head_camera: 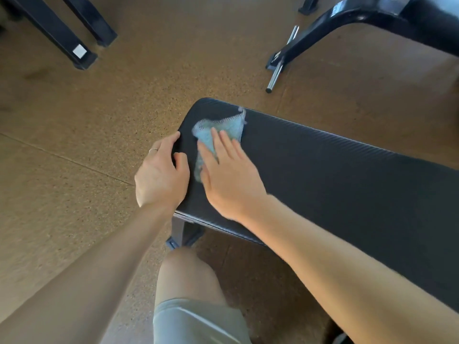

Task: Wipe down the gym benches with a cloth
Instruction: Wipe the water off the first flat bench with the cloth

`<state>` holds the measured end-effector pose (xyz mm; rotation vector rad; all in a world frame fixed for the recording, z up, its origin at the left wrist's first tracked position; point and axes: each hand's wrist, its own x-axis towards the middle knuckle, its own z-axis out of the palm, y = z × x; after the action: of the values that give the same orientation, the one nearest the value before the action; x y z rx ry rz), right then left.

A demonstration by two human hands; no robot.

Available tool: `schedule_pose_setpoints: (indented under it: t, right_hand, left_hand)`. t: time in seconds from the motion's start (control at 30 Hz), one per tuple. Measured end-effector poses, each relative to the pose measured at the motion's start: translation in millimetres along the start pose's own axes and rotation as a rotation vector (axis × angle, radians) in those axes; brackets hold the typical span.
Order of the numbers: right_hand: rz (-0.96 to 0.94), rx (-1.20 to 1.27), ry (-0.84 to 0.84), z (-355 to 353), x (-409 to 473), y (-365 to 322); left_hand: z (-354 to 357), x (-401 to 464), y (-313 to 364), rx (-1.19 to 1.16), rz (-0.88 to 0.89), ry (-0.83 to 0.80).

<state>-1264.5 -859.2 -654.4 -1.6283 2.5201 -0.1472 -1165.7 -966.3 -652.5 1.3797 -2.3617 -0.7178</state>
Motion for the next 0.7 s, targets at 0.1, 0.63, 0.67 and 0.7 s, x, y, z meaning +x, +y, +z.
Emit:
schedule_pose_setpoints:
  t: [0.1, 0.63, 0.67, 0.7]
  right_hand:
    - [-0.143, -0.029, -0.023, 0, -80, 9]
    - [-0.393, -0.198, 0.02, 14, -52, -36]
    - [-0.435, -0.221, 0.002, 14, -68, -24]
    - [-0.485, -0.245, -0.004, 12, -85, -11]
  left_hand:
    - [-4, 3, -6, -0.094, -0.036, -0.04]
    - [-34, 6, -35, -0.876, -0.416, -0.021]
    - [-36, -1, -40, -0.849, -0.42, -0.032]
    - [-34, -9, -45, -0.83, -0.419, -0.056]
